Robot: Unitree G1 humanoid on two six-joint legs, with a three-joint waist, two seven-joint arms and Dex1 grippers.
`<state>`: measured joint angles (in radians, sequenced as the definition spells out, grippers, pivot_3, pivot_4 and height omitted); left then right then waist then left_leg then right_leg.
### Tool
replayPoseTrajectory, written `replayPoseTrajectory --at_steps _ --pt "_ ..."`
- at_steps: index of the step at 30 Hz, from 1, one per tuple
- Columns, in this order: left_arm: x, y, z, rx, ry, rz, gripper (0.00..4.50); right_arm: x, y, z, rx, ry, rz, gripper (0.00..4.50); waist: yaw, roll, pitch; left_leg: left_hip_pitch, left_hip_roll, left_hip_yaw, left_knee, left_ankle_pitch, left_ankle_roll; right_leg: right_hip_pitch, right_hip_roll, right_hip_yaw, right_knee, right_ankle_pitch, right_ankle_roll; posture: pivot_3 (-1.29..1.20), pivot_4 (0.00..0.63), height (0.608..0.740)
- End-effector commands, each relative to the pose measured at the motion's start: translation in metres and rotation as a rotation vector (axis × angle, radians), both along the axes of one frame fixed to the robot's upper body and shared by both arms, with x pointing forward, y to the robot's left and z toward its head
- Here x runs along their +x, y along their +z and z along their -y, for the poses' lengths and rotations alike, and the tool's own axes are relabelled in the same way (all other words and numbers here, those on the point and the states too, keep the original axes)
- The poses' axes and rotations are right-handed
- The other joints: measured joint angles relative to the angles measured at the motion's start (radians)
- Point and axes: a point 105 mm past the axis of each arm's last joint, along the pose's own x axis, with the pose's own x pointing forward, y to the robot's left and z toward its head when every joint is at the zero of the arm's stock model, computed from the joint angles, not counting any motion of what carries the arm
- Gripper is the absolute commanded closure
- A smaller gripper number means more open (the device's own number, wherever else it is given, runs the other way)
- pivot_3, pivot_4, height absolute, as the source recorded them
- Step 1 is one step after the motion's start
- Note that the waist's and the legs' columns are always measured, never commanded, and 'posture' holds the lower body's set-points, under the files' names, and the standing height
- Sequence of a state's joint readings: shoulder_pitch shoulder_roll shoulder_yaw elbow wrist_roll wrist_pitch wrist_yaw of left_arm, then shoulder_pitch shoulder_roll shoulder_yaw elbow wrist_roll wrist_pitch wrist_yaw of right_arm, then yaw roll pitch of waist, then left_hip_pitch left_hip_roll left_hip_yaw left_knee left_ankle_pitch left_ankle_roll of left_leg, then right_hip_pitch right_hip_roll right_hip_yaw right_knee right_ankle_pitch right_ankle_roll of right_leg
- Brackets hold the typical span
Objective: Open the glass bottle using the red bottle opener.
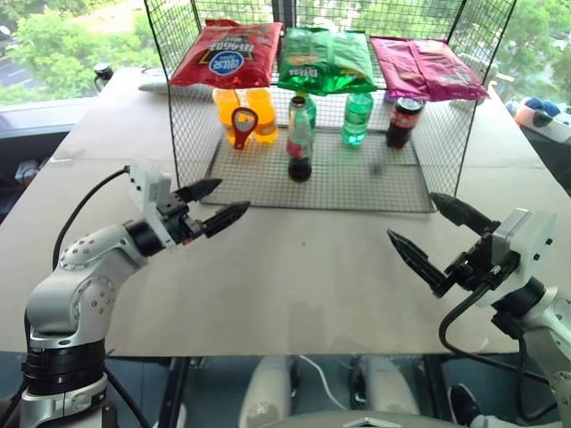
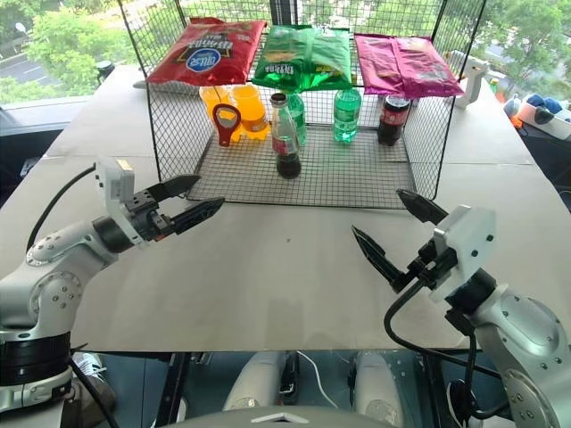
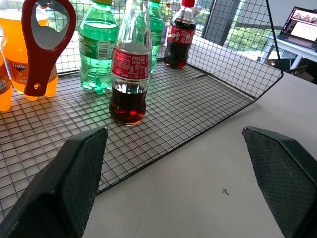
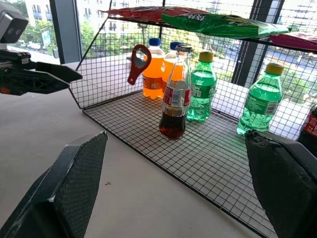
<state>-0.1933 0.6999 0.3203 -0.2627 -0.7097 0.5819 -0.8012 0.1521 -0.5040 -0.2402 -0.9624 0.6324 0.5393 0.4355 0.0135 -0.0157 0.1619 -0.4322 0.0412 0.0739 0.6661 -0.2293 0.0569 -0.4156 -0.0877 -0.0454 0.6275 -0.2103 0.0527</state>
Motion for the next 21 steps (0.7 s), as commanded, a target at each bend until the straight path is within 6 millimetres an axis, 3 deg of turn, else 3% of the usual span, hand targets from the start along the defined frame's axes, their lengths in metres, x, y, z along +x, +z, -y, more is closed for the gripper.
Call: replayPoseTrajectory --at_steps 1,4,13,21 --pt "0.007 0.013 -0.007 0.015 0.035 0.059 0.0 -0.009 0.012 -0.008 0.008 0.037 0.069 0.03 0.0 0.0 0.0 0.0 0.0 0.0 0.0 0.0 0.0 0.0 0.0 0.0 0.0 0.0 0.0 0.0 0.15 0.74" --pt "0.032 0.025 -0.017 0.017 0.123 0.094 0.0 -0.016 0.021 -0.015 0.019 0.074 0.129 0.03 0.005 0.0 0.0 0.0 0.0 -0.002 0.0 0.0 0.0 0.0 0.001 -0.001 0.0 0.0 0.0 0.0 0.15 0.74" --pt "0.047 0.038 -0.013 0.014 0.11 0.128 0.0 -0.022 0.019 -0.017 0.018 0.067 0.17 0.03 0.0 -0.001 0.0 0.0 -0.002 0.0 0.001 0.0 0.0 0.001 0.002 0.0 0.0 0.0 0.0 0.0 0.15 0.74" --pt "0.072 0.042 -0.019 0.077 0.206 0.131 0.0 -0.024 0.014 -0.018 0.005 0.063 0.179 0.03 0.002 -0.001 0.0 0.0 -0.002 0.0 0.001 0.0 0.0 0.001 0.002 0.0 0.0 -0.002 0.003 0.0 0.15 0.74"
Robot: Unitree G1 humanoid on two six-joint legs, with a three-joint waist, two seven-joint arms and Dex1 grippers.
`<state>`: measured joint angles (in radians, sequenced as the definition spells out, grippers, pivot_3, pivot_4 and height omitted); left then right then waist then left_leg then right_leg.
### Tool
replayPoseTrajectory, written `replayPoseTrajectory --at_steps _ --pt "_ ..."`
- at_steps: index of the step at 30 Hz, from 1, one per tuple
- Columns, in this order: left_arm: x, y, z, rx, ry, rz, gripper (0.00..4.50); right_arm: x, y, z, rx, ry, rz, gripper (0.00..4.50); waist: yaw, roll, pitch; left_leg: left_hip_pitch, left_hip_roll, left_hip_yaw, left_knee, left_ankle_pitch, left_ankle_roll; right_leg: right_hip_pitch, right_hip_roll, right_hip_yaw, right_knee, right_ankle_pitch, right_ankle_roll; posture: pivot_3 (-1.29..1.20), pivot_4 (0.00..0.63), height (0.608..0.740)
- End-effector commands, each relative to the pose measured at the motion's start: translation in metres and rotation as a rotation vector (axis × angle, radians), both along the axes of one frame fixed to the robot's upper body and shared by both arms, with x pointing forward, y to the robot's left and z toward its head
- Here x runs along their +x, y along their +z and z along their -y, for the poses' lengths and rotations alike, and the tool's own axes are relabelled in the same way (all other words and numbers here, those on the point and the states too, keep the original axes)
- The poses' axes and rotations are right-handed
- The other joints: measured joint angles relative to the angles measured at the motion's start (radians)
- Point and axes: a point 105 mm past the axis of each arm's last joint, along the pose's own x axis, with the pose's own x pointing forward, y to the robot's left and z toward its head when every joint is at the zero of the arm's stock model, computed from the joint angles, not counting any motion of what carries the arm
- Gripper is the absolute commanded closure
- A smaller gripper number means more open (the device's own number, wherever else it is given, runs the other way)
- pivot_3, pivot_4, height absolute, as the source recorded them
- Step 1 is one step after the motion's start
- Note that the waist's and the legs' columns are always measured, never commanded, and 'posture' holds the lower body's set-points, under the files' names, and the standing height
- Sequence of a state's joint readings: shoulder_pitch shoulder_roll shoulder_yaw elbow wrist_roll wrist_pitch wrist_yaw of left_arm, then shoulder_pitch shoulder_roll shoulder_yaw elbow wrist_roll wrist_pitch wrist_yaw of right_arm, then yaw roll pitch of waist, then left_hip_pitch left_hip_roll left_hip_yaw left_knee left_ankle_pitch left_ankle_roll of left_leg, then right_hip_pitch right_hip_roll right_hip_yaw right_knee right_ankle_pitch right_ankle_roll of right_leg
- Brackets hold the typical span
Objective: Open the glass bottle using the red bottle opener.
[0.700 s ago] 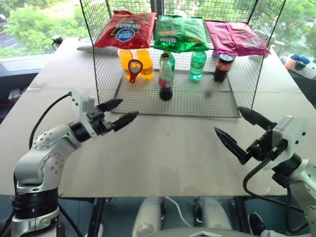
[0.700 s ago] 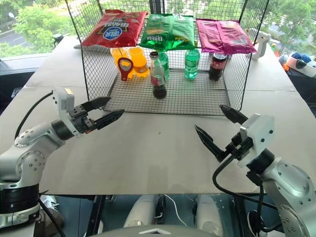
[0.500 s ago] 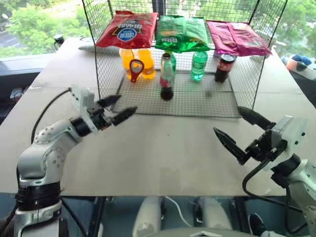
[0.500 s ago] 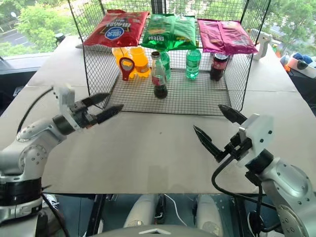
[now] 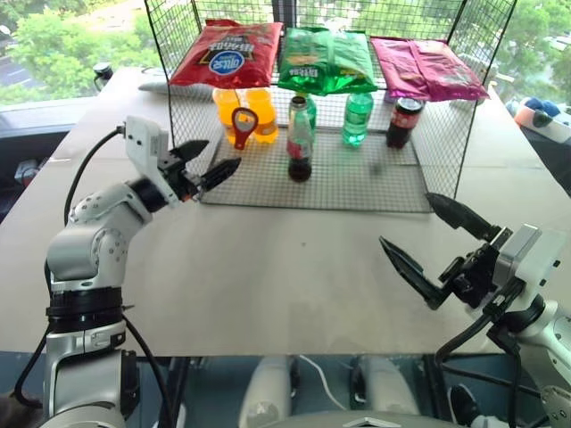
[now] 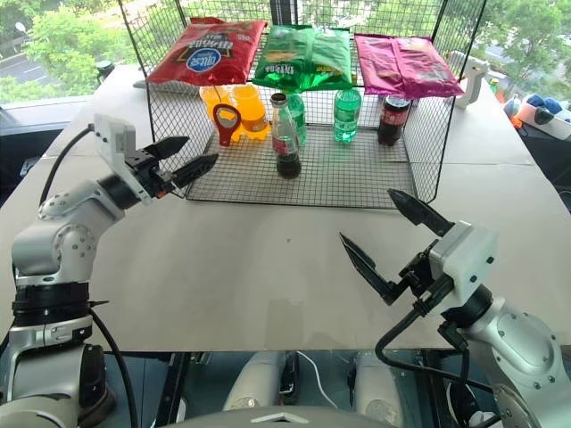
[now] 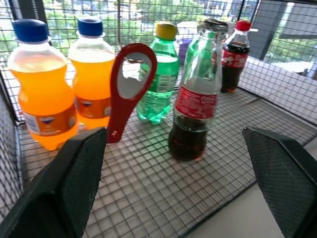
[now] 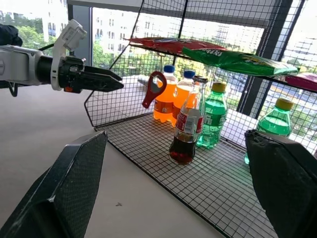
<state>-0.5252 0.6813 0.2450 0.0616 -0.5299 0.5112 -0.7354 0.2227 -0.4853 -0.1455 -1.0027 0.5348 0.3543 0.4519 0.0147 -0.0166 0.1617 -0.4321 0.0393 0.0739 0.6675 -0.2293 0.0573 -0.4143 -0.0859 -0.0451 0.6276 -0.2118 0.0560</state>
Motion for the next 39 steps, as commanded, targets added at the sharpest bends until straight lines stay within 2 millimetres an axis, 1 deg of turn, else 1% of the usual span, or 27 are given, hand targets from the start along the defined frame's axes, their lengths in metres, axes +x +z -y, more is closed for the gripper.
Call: replayPoseTrajectory --at_steps 1,6,10,15,16,22,32,33,34,35,36,37,39 --pt "0.012 0.012 0.0 0.064 0.04 0.052 0.0 -0.006 0.007 -0.004 -0.002 0.013 0.055 0.03 0.0 0.0 0.0 0.0 0.0 0.0 0.0 0.0 0.0 0.0 0.0 0.0 0.0 0.0 0.0 0.0 0.15 0.74" --pt "0.028 0.016 0.007 0.111 0.056 0.066 0.0 -0.006 0.007 -0.005 -0.003 0.011 0.06 0.03 0.0 0.0 0.0 0.0 0.0 0.0 0.0 0.0 0.0 0.0 0.0 0.0 0.0 0.002 -0.003 0.0 0.15 0.74" --pt "0.042 0.021 0.009 0.147 0.091 0.077 0.0 -0.005 0.007 -0.006 -0.004 0.001 0.065 0.03 0.0 0.0 0.0 0.0 -0.001 0.0 0.0 0.0 0.0 0.0 0.001 0.0 0.0 0.002 -0.003 0.0 0.15 0.74" --pt "0.055 0.023 0.015 0.179 0.074 0.089 0.0 -0.004 0.008 -0.006 0.001 -0.014 0.069 0.03 0.0 -0.001 0.0 0.0 -0.001 0.0 0.001 0.0 0.0 0.0 0.001 0.0 0.0 0.002 -0.001 0.0 0.15 0.74" --pt "0.057 0.023 0.017 0.185 0.067 0.093 0.52 -0.004 0.008 -0.006 0.002 -0.017 0.069 0.0 0.0 -0.001 0.0 0.0 -0.001 0.0 0.001 0.0 0.0 0.0 0.001 0.0 0.0 0.003 -0.001 0.0 0.15 0.74" --pt "0.065 0.025 0.017 0.207 0.061 0.109 0.52 -0.004 0.009 -0.006 0.004 -0.033 0.071 0.0 0.0 -0.001 0.0 0.0 -0.001 0.0 0.001 0.0 0.0 0.0 0.001 0.0 0.0 0.004 0.001 0.0 0.15 0.74" --pt "0.069 0.026 0.019 0.214 0.039 0.133 0.52 -0.003 0.009 -0.006 0.009 -0.047 0.067 0.0 0.0 -0.001 0.0 -0.001 -0.001 0.0 0.001 0.0 0.0 0.0 0.001 0.0 0.0 0.004 0.001 0.0 0.15 0.74" --pt "0.069 0.026 0.019 0.215 0.038 0.135 1.07 -0.002 0.009 -0.006 0.01 -0.049 0.066 0.0 0.0 -0.001 0.0 -0.001 -0.001 0.0 0.001 0.0 0.0 0.0 0.001 0.0 0.0 0.004 0.001 0.0 0.15 0.74" --pt "0.07 0.027 0.019 0.216 0.037 0.136 1.3 -0.002 0.009 -0.006 0.01 -0.049 0.066 0.0 0.0 -0.001 0.0 -0.001 -0.001 0.0 0.001 0.0 0.0 0.0 0.001 0.0 0.0 0.004 0.001 0.0 0.15 0.74" --pt "0.07 0.027 0.02 0.216 0.033 0.137 1.69 -0.002 0.009 -0.006 0.01 -0.05 0.065 0.0 0.0 -0.001 0.0 -0.001 -0.001 0.0 0.001 0.0 0.0 0.0 0.001 0.0 0.0 0.004 0.001 0.0 0.15 0.74" --pt "0.07 0.027 0.02 0.215 0.03 0.138 2.24 -0.002 0.009 -0.006 0.01 -0.05 0.065 0.0 0.0 -0.001 0.0 -0.001 -0.001 0.0 0.001 0.0 0.0 0.0 0.001 0.0 0.0 0.004 0.001 0.0 0.15 0.74" --pt "0.07 0.027 0.021 0.217 0.027 0.141 2.56 -0.003 0.009 -0.006 0.01 -0.05 0.064 0.0 -0.001 -0.001 0.0 -0.001 -0.001 0.001 0.001 0.0 0.0 0.0 0.001 0.0 0.0 0.004 0.001 0.0 0.15 0.74" --pt "0.07 0.027 0.021 0.217 0.024 0.142 3.58 -0.002 0.009 -0.006 0.01 -0.05 0.063 0.0 -0.001 -0.001 0.0 -0.001 -0.001 0.001 0.001 0.0 0.0 0.0 0.001 0.0 0.001 0.004 0.001 0.0 0.15 0.74"
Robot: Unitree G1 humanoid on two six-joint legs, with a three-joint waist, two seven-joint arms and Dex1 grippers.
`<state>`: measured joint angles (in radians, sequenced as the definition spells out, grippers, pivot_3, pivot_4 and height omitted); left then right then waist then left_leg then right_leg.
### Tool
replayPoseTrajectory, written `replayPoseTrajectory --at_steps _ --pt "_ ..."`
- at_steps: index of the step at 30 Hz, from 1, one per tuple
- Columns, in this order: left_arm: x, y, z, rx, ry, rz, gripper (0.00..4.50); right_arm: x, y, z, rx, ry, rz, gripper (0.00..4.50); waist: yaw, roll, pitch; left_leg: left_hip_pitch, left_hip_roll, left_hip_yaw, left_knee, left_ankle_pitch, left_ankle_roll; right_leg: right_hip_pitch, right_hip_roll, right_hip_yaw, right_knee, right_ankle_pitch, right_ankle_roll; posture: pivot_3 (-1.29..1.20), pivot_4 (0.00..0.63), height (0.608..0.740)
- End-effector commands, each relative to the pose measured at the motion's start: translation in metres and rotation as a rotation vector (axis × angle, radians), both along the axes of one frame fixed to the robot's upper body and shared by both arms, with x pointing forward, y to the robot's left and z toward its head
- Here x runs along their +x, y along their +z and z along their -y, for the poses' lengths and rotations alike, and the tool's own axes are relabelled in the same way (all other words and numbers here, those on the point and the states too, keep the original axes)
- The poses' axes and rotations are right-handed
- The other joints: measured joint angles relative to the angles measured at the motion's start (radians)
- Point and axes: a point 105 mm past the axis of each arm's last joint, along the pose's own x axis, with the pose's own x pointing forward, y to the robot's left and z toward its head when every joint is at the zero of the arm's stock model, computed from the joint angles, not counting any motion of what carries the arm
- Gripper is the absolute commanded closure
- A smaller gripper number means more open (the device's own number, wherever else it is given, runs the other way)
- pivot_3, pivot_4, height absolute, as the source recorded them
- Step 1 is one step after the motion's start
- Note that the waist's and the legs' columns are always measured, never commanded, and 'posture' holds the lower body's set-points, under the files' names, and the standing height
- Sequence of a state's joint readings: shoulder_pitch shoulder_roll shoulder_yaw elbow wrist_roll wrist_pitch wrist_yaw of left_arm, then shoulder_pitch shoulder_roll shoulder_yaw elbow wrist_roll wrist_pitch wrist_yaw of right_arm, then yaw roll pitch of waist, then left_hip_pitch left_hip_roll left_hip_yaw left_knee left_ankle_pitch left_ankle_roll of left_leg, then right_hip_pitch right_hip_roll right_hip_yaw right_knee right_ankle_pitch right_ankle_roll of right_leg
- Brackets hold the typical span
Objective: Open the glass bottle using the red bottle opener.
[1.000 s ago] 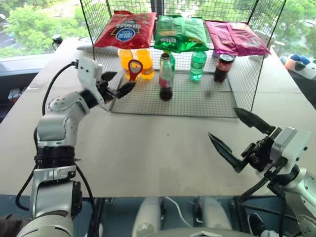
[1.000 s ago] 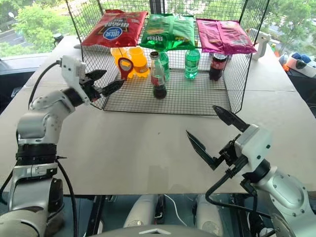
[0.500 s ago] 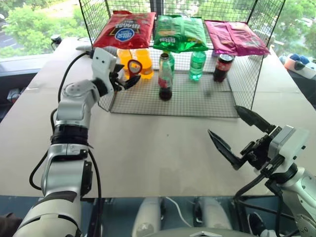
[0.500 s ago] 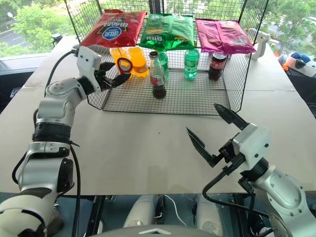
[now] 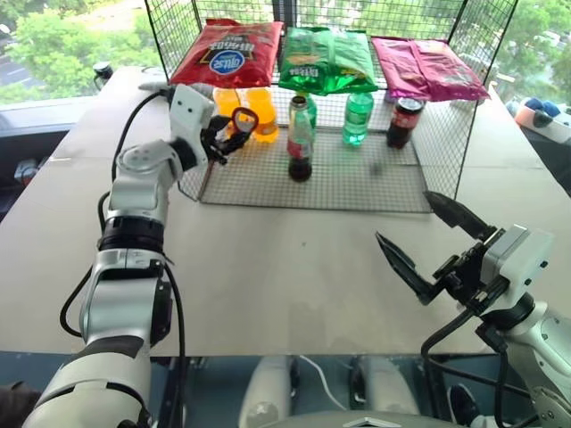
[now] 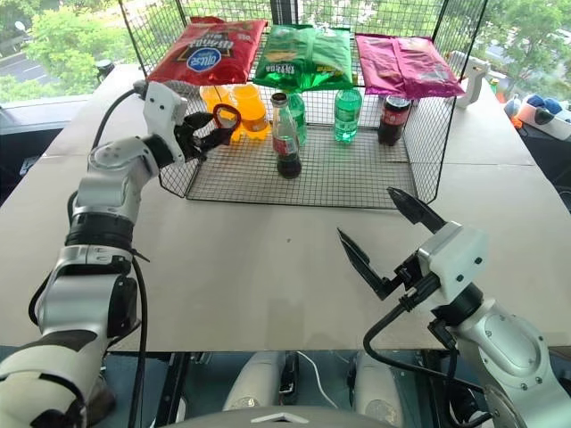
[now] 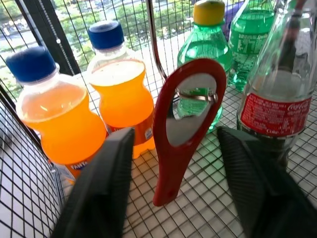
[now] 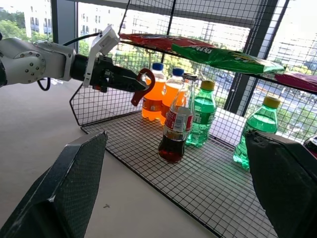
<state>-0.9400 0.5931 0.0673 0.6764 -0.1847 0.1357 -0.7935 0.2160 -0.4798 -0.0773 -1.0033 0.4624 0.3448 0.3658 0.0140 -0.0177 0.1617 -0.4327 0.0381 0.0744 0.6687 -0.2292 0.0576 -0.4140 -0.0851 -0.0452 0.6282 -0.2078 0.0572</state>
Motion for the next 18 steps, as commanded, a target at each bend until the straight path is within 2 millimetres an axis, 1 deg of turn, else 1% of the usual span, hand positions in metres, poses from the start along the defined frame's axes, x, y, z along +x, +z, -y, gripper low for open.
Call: replayPoseTrajectory --at_steps 1,2,11,18 --pt "-0.001 0.016 0.003 0.002 -0.02 0.058 4.08 -0.008 0.011 -0.004 0.004 0.016 0.054 0.0 0.0 0.0 0.0 0.0 0.0 0.0 0.0 0.0 0.0 0.0 0.0 0.0 0.0 0.0 0.0 0.0 0.15 0.74" --pt "-0.001 0.016 0.003 0.001 -0.023 0.059 4.45 -0.008 0.011 -0.004 0.004 0.015 0.053 0.0 0.0 0.0 0.0 0.0 0.0 0.0 0.0 0.0 0.0 0.0 0.0 0.0 0.0 0.0 0.0 0.0 0.15 0.74" --pt "-0.008 0.017 0.004 -0.018 -0.062 0.069 4.45 -0.007 0.01 -0.004 0.0 0.014 0.046 0.0 0.001 0.0 0.0 0.0 0.0 0.0 0.0 0.0 0.0 0.0 0.0 0.0 0.0 0.0 0.0 0.0 0.15 0.74" --pt "-0.028 0.018 0.003 -0.035 -0.155 0.071 4.45 -0.006 0.005 -0.004 -0.009 0.018 0.015 0.0 0.002 -0.001 0.0 0.0 0.0 -0.001 0.0 0.0 0.0 0.0 0.0 0.0 0.0 0.0 0.0 0.0 0.15 0.74"
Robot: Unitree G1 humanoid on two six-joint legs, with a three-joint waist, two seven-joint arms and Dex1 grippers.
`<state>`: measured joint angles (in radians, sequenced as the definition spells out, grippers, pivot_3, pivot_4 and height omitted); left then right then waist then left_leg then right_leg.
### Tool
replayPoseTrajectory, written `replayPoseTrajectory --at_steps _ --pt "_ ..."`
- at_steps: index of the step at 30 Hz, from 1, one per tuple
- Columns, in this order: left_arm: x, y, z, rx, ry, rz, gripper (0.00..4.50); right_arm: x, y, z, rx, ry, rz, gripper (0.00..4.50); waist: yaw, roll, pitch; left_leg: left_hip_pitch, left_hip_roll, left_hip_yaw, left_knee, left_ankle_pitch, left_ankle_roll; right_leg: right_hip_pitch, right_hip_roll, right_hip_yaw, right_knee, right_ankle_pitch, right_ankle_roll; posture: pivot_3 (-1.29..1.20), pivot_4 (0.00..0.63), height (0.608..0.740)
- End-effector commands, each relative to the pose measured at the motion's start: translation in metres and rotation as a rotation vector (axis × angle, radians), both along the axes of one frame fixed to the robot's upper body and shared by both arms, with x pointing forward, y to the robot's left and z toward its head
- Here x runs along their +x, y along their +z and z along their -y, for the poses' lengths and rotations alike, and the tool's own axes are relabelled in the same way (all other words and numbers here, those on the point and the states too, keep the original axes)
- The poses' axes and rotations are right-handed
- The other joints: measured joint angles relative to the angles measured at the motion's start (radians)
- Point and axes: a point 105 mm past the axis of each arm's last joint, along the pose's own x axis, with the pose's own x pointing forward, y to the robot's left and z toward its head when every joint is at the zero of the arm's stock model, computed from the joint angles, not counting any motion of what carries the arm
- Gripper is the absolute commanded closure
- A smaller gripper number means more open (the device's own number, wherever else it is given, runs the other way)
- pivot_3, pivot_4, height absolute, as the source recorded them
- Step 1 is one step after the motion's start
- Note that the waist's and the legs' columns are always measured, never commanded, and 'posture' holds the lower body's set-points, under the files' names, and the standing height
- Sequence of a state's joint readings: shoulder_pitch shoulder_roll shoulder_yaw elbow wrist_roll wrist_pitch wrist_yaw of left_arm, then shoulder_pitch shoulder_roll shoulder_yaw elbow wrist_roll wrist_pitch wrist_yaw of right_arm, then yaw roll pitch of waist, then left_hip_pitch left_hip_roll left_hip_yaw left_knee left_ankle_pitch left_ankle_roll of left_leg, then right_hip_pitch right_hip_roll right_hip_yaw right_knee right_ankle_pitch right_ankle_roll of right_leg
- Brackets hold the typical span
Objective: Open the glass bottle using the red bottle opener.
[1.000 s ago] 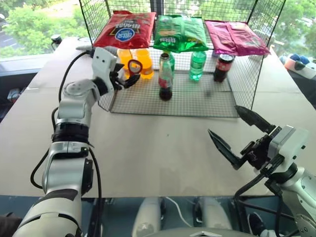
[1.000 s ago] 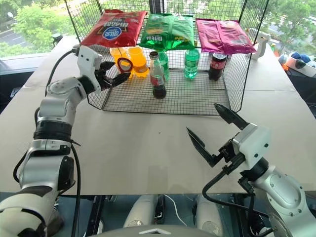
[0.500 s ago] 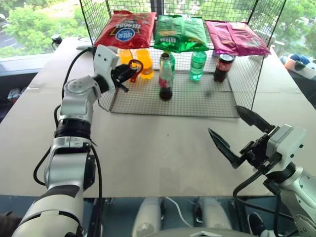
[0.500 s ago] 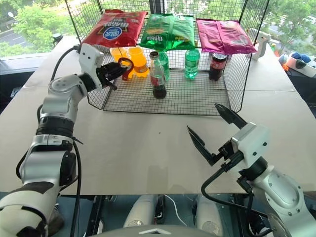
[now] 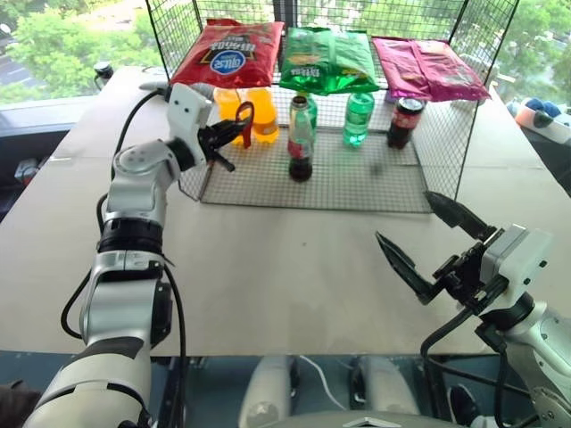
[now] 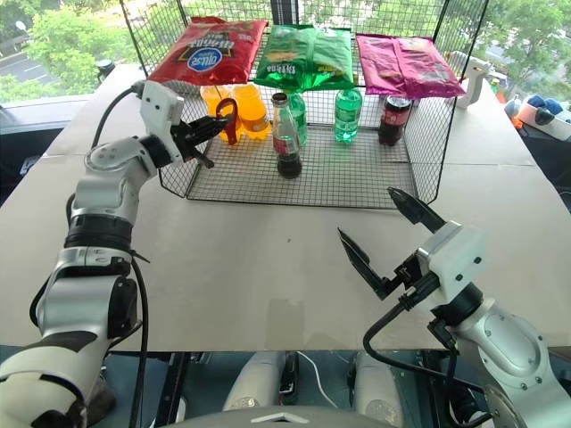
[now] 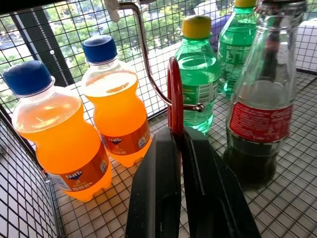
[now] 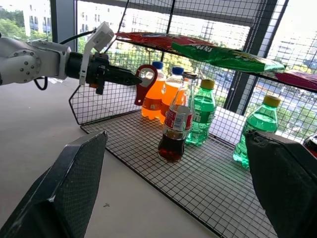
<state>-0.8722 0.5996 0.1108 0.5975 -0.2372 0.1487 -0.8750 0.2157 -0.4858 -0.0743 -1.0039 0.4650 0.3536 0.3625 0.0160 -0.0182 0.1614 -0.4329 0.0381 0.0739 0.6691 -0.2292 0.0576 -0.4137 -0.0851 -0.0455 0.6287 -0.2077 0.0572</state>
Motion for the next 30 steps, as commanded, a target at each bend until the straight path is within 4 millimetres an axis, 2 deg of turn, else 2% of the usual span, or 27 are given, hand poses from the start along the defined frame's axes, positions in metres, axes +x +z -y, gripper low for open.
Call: replayPoseTrajectory --at_steps 1,10,15,18,25,30 --pt "-0.017 0.021 0.002 0.009 -0.081 0.07 4.45 -0.006 0.006 -0.004 -0.006 0.017 0.016 0.0 -0.001 0.0 0.0 0.0 0.0 0.0 0.0 0.0 0.0 0.0 0.0 0.0 0.0 0.0 0.0 0.0 0.15 0.74" --pt "-0.049 0.018 -0.005 -0.027 -0.189 0.007 4.45 0.003 -0.007 -0.002 -0.01 -0.005 -0.086 0.0 -0.004 0.0 0.0 0.001 0.001 0.0 0.0 0.0 0.0 0.0 0.0 0.0 0.001 0.0 0.0 0.0 0.15 0.74" --pt "-0.088 0.015 0.02 -0.201 -0.44 -0.162 4.45 0.009 -0.016 -0.011 -0.013 0.047 -0.221 0.0 -0.004 0.0 0.0 0.001 0.003 0.0 0.001 0.0 0.0 0.0 0.0 0.001 0.002 -0.002 -0.003 0.0 0.15 0.74" --pt "-0.105 0.011 0.038 -0.276 -0.557 -0.269 4.45 0.012 -0.015 -0.023 0.052 0.175 -0.311 0.0 -0.004 0.0 0.0 0.001 0.003 -0.001 0.002 0.0 0.0 0.0 -0.001 0.001 0.004 -0.002 -0.004 0.0 0.15 0.74" --pt "-0.127 0.006 0.073 -0.358 -0.746 -0.401 4.45 0.03 -0.013 -0.047 0.165 0.369 -0.488 0.0 -0.005 0.0 0.0 0.002 0.001 -0.001 0.002 0.0 0.0 0.0 -0.001 0.002 0.007 -0.002 -0.004 0.0 0.15 0.74" --pt "-0.133 0.007 0.082 -0.371 -0.808 -0.433 4.45 0.037 -0.011 -0.064 0.2 0.463 -0.58 0.0 -0.009 0.0 0.0 0.002 0.001 0.0 0.002 0.0 0.0 -0.001 0.0 0.003 0.009 -0.002 -0.004 0.0 0.15 0.74"
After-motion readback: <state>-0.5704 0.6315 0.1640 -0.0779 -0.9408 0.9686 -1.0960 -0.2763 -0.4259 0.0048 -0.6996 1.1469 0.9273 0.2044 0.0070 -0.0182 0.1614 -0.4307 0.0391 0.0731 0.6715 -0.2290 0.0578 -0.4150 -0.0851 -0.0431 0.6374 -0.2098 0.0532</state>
